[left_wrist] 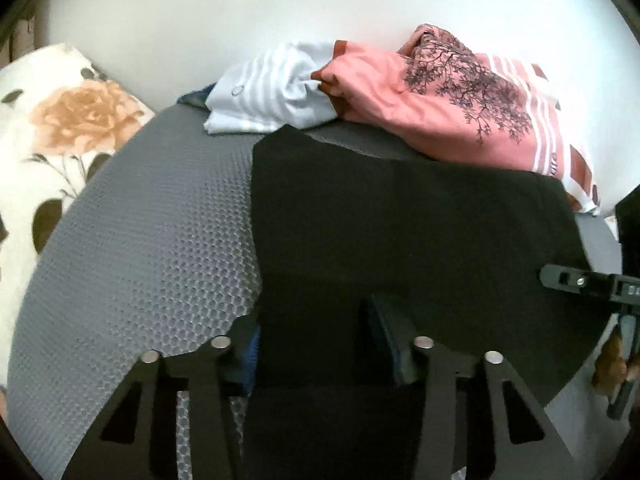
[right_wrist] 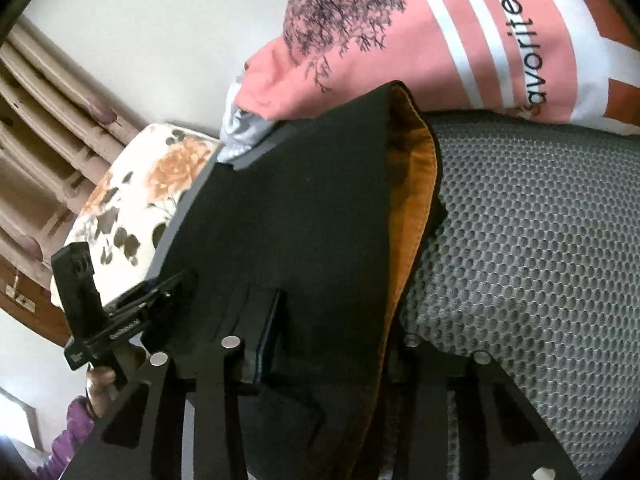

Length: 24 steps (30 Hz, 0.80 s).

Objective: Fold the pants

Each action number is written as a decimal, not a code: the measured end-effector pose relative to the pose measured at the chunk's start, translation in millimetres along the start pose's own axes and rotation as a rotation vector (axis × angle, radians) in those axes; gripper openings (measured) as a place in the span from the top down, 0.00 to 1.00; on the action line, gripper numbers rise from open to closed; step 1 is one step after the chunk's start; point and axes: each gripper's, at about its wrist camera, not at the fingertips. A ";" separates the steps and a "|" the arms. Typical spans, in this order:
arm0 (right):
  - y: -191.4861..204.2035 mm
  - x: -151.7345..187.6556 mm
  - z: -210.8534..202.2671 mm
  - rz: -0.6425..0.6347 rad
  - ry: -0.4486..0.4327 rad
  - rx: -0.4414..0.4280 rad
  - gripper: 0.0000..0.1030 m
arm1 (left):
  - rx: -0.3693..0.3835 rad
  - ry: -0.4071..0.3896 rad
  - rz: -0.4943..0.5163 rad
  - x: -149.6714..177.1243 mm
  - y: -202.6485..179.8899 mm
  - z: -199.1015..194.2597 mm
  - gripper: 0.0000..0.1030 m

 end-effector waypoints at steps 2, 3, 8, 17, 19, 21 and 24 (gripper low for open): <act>6.3 2.2 -1.7 -0.027 -0.035 0.011 0.70 | -0.045 -0.028 0.026 -1.2 -5.2 -1.1 0.64; 8.3 3.5 -2.0 -0.042 -0.045 0.026 0.70 | -0.062 -0.040 0.036 -2.3 -6.3 -0.2 0.65; 7.2 -0.1 -0.6 -0.038 -0.084 0.032 0.71 | -0.073 -0.061 0.023 -4.8 -4.0 2.3 0.67; 4.1 0.0 -1.3 -0.034 -0.086 0.030 0.71 | -0.080 -0.063 0.020 -4.0 -4.1 2.0 0.68; -0.5 0.6 -1.7 -0.014 -0.081 0.021 0.66 | -0.082 -0.063 0.017 -3.7 -4.0 2.1 0.68; -6.4 0.5 0.6 0.025 -0.073 0.028 0.57 | -0.089 -0.059 0.014 -3.6 -3.5 2.9 0.66; -9.8 -0.8 0.6 0.035 -0.074 0.024 0.56 | -0.102 -0.056 0.006 -3.4 -2.3 3.6 0.61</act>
Point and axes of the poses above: each gripper's, at about its wrist camera, not at the fingertips, and z roughly the way its jaws point, y to its left, x to its underside, and after that the axes turned 3 degrees about -x, right-handed
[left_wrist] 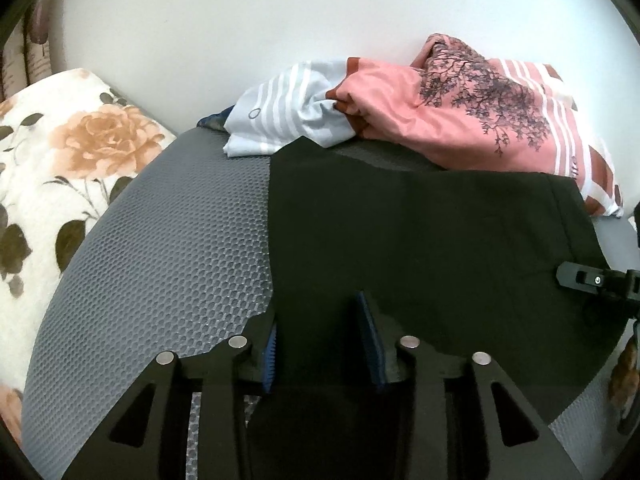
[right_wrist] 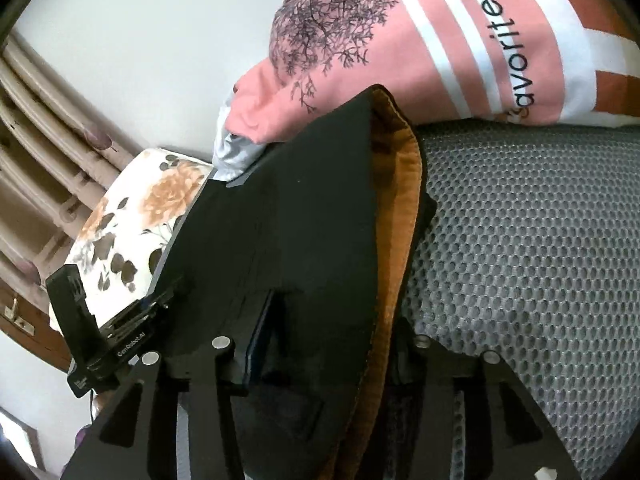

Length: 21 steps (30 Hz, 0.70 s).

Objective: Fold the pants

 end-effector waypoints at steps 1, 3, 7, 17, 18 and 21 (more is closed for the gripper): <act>2.0 0.6 0.6 -0.009 -0.001 0.011 0.56 | -0.005 0.001 -0.003 0.0 0.6 0.3 0.58; 10.4 1.2 4.0 -0.051 0.005 0.048 0.57 | -0.020 0.003 -0.007 0.4 1.3 0.7 0.55; 26.1 1.6 7.4 -0.145 -0.004 0.111 0.67 | -0.021 0.007 -0.010 0.2 1.4 1.5 0.57; 36.4 0.1 7.0 -0.200 -0.080 0.184 0.71 | 0.000 -0.021 -0.065 -4.2 8.4 1.3 0.77; 36.1 0.4 6.9 -0.200 -0.082 0.185 0.71 | -0.002 -0.020 -0.066 -4.7 8.5 1.5 0.77; 39.1 3.7 6.5 -0.222 -0.092 0.207 0.71 | -0.020 -0.016 -0.057 -4.9 6.1 2.4 0.77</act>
Point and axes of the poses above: each gripper's, at about its wrist camera, not at the fingertips, and z roughly the way its jaws point, y to its left, x to its underside, and after that the axes turned 3 degrees about -x, right-handed
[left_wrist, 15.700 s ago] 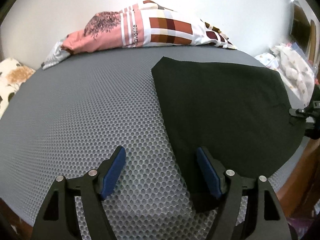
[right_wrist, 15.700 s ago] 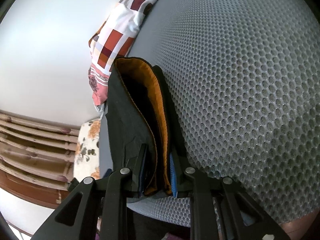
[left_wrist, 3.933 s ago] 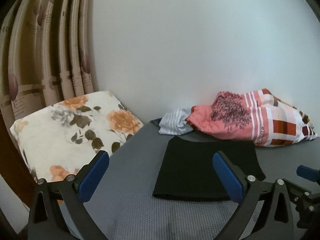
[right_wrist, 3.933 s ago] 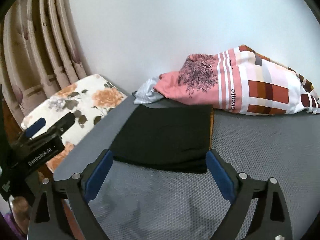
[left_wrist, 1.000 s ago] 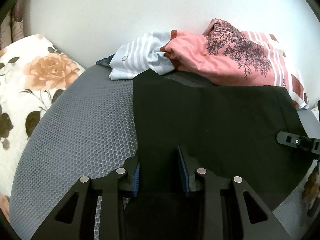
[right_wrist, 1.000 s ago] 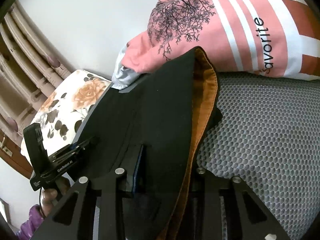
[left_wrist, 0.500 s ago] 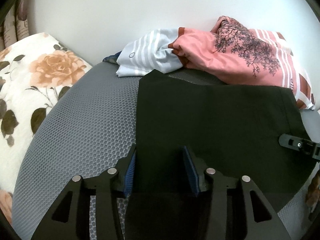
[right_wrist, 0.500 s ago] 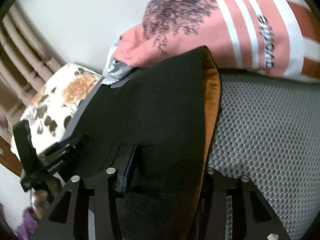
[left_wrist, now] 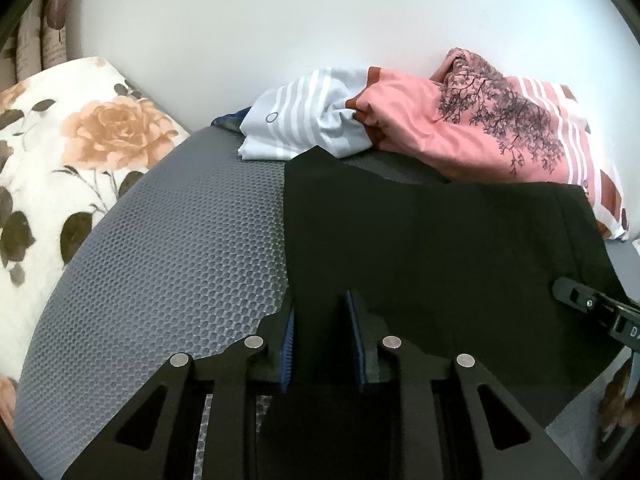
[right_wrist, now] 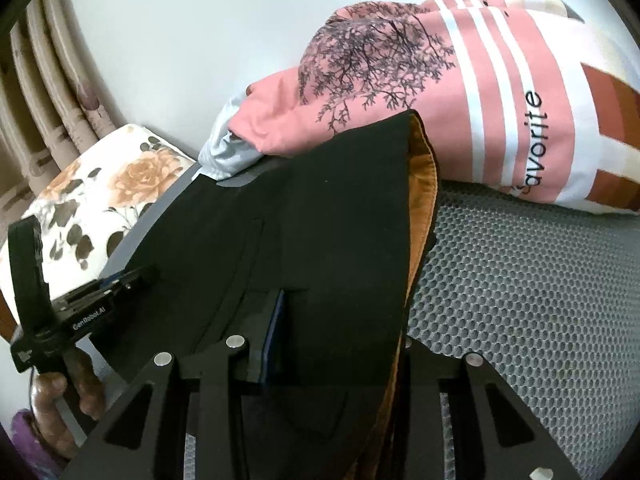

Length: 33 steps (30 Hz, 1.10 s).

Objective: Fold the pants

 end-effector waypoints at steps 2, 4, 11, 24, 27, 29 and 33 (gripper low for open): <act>2.9 1.0 -0.3 -0.014 -0.007 0.018 0.70 | -0.010 0.000 0.006 0.2 -1.4 0.1 0.77; 6.8 2.1 -0.6 -0.031 -0.015 0.041 0.70 | -0.019 -0.002 0.012 0.5 -2.5 -0.3 0.77; 10.7 1.6 1.6 -0.046 -0.012 0.073 0.69 | -0.028 -0.002 0.018 0.6 -3.1 0.1 0.77; 17.0 1.5 4.6 -0.077 -0.006 0.127 0.66 | -0.049 -0.004 0.019 1.0 -2.5 -0.8 0.74; 19.1 1.9 5.0 -0.089 -0.004 0.146 0.65 | -0.065 -0.005 0.019 1.0 -3.1 -1.7 0.74; 19.3 1.7 5.6 -0.091 -0.004 0.151 0.65 | -0.068 -0.005 0.020 1.0 -3.0 -1.8 0.74; 20.6 1.7 6.3 -0.098 -0.001 0.162 0.65 | -0.069 -0.005 0.022 0.7 -4.0 -1.0 0.74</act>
Point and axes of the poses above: each gripper's, at about its wrist camera, not at the fingertips, and z roughly the way its jaws point, y to its left, x to its underside, and after that the axes turned 3 degrees about -x, right-handed
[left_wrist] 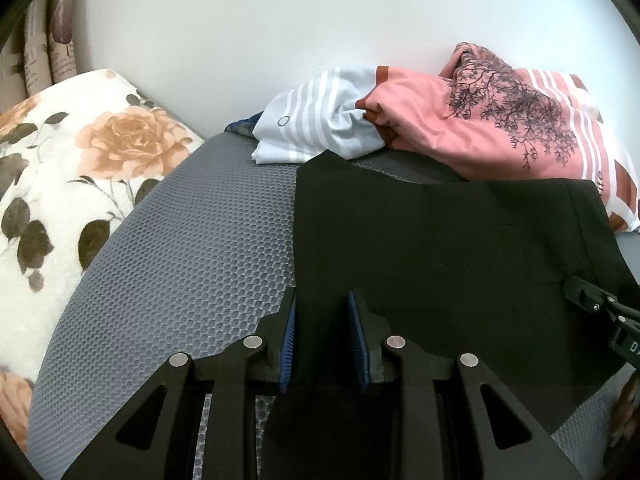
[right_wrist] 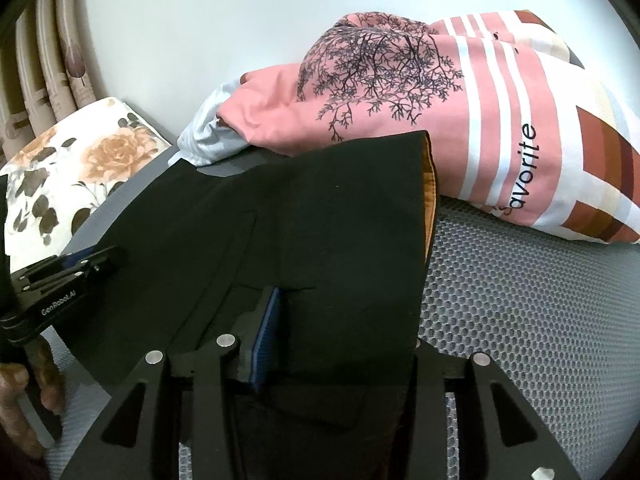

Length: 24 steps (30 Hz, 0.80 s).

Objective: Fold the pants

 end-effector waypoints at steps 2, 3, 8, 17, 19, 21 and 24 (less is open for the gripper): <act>0.9 -0.2 0.5 -0.005 0.001 0.009 0.64 | 0.000 0.000 0.000 0.0 0.1 -0.3 0.74; 1.1 -0.4 0.7 -0.007 0.001 0.011 0.64 | -0.002 -0.001 0.001 -0.1 0.7 -0.3 0.74; 1.1 -1.0 1.4 -0.010 0.004 0.018 0.63 | -0.007 0.000 0.001 -0.6 1.2 -0.3 0.73; 2.9 -1.9 2.6 -0.022 0.006 0.039 0.61 | -0.034 -0.004 0.004 -0.3 1.0 -1.7 0.70; 3.3 -1.9 2.7 -0.024 0.006 0.042 0.60 | -0.038 -0.004 0.003 -0.4 0.6 -1.6 0.69; 3.6 -1.9 2.7 -0.024 0.006 0.043 0.60 | -0.043 -0.005 0.003 -0.5 0.0 -1.5 0.68; 3.5 -1.9 3.0 -0.027 0.006 0.049 0.59 | -0.048 -0.008 0.001 -0.4 0.2 -2.1 0.68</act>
Point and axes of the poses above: each gripper's, at about its wrist camera, not at the fingertips, and z roughly the way its jaws point, y to its left, x to its underside, and after that the axes turned 3 degrees about -x, right-handed
